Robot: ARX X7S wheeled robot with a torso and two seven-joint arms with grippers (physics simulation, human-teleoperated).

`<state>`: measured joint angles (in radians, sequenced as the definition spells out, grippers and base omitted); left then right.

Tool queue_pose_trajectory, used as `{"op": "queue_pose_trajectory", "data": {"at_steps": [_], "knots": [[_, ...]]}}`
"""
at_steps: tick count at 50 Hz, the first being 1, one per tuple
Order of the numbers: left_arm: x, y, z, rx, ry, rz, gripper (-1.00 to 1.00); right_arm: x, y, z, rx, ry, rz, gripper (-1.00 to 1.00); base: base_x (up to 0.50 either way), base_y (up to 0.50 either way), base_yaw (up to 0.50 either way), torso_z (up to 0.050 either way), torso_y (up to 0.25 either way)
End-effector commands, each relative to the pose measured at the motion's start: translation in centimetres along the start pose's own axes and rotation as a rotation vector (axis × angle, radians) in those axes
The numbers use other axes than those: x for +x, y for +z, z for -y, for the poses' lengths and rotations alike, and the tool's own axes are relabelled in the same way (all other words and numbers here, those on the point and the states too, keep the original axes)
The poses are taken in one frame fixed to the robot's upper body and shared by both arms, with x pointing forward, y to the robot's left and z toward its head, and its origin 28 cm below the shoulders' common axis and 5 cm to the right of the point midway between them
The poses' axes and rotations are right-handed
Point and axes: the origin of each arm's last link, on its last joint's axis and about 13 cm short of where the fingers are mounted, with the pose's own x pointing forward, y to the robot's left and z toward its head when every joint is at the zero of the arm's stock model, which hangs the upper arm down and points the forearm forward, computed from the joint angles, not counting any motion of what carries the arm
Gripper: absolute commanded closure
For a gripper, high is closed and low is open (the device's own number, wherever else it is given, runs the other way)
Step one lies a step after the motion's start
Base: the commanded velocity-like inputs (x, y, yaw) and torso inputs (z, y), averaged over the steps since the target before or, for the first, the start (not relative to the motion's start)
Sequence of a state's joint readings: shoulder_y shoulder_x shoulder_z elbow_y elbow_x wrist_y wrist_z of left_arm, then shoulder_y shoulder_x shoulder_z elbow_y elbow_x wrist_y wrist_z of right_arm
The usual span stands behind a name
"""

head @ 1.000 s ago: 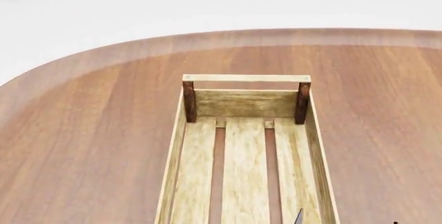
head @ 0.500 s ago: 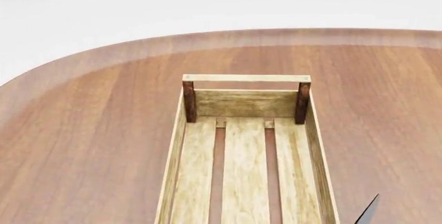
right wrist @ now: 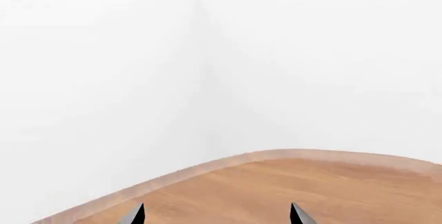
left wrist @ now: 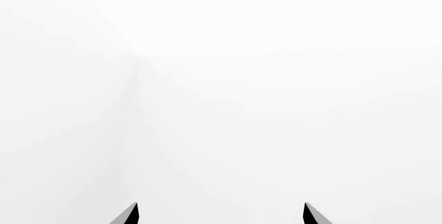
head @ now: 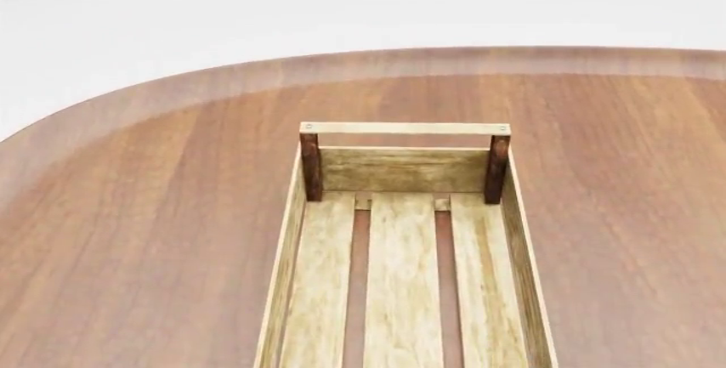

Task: Pick up the cream cheese and put it in the tray.

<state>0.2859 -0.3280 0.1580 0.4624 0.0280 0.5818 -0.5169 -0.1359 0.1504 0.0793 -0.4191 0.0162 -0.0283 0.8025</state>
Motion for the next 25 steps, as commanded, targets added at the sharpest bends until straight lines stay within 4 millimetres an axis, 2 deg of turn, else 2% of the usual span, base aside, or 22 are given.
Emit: {"op": "queue_pose_trajectory", "data": {"at_steps": [1,4,6,25], "knots": [[0.0,-0.05,0.01,0.003,-0.001,-0.003,-1.0,0.91,-0.46,-0.37,-0.059,-0.241,-0.113,-1.0,0.0,0.0,0.0,0.0,0.0],[-0.02,-0.02,-0.03,0.004,0.0,-0.001,-1.0,1.1,-0.74,-0.65,-0.1,-0.329,-0.14,-1.0,0.0,0.0,0.0,0.0,0.0],[-0.02,0.01,-0.04,0.004,-0.001,0.0,-1.0,1.07,-0.82,-0.71,-0.093,-0.306,-0.168,-1.0,0.0,0.0,0.0,0.0,0.0],[-0.06,0.11,-0.05,0.002,0.0,0.005,-1.0,1.11,-0.73,-1.02,-0.218,-0.491,-0.378,-1.0,0.0,0.0,0.0,0.0,0.0]]}}
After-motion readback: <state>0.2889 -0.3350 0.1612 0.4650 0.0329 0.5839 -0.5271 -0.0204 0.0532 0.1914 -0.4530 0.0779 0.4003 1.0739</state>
